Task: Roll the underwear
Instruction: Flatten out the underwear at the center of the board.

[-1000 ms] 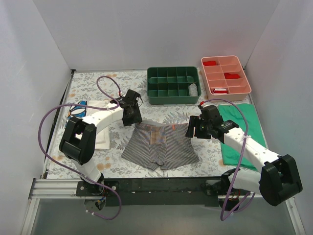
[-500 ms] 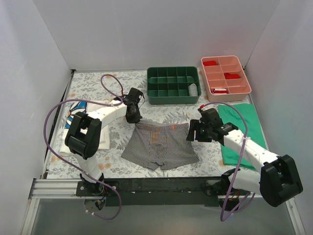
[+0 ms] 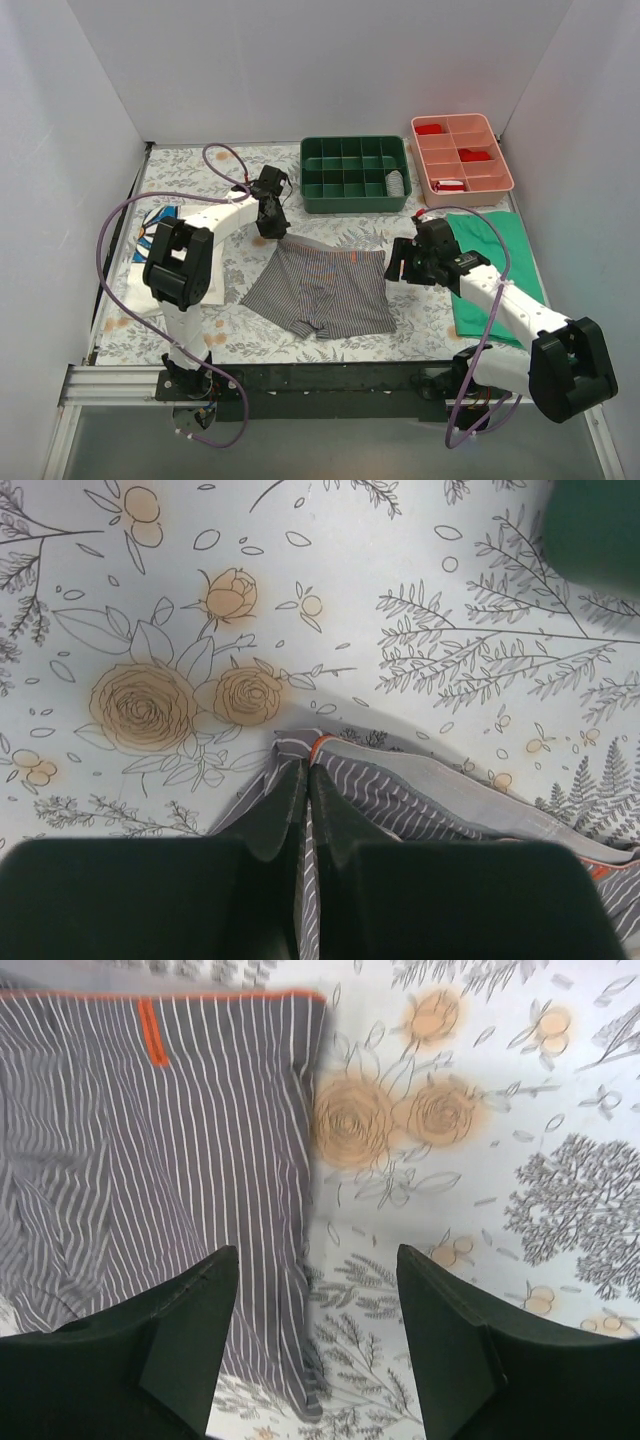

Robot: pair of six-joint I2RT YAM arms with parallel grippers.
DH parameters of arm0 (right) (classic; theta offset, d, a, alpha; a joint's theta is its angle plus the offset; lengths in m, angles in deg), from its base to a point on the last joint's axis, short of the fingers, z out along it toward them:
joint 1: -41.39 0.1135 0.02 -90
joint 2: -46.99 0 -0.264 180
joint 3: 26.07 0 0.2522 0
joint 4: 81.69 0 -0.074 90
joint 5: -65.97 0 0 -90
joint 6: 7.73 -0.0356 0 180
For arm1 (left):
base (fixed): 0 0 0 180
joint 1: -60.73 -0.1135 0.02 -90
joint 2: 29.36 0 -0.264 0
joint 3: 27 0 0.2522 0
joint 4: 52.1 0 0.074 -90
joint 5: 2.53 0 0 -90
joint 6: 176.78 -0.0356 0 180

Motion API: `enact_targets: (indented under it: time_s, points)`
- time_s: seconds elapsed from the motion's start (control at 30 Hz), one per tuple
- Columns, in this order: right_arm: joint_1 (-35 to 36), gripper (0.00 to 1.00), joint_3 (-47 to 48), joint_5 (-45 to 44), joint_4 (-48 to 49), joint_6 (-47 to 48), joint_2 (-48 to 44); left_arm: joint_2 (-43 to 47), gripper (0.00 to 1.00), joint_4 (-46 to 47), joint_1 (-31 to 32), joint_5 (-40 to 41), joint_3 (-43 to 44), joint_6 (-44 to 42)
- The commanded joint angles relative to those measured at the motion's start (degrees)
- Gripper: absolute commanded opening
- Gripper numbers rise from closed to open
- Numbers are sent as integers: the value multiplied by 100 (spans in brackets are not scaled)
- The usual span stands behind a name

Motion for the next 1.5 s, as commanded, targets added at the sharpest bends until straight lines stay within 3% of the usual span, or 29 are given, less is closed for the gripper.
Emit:
enact_targets:
  time_s: [0.0, 0.27, 0.5, 0.7, 0.83, 0.97, 1.0, 1.03, 1.1, 1.23, 1.47]
  points:
    - [-382, 72, -12, 190, 1030, -191, 71, -186, 0, -31, -74, -157, 387, 2]
    - [-620, 70, 663, 850, 1857, -253, 1546, -274, 0, 4, -118, -237, 440, 2]
    - [-646, 67, 893, 868, 2173, -323, 2189, -300, 0, -14, -144, -316, 537, 11]
    - [-655, 55, 990, 815, 2279, -341, 2488, -327, 0, -75, -188, -316, 668, -24]
    - [-664, 40, 1060, 736, 2244, -262, 2594, -353, 0, -84, -206, -333, 730, -33]
    - [-673, 35, 1095, 762, 2262, -235, 2699, -414, 0, -84, -206, -377, 757, -33]
    - [-682, 29, 1104, 779, 2288, -235, 2708, -423, 0, -75, -206, -377, 774, -33]
    - [-673, 15, 1113, 806, 2297, -218, 2717, -432, 0, -75, -206, -386, 791, -24]
    - [-673, 1, 1096, 885, 2349, -157, 2673, -432, 0, -102, -206, -404, 818, -15]
    - [-673, 1, 841, 1086, 2577, 63, 2174, -266, 0, -189, -215, -448, 888, -7]
    - [-664, 1, 322, 1649, 2684, 493, 514, 490, 0, -286, -232, -553, 740, 90]
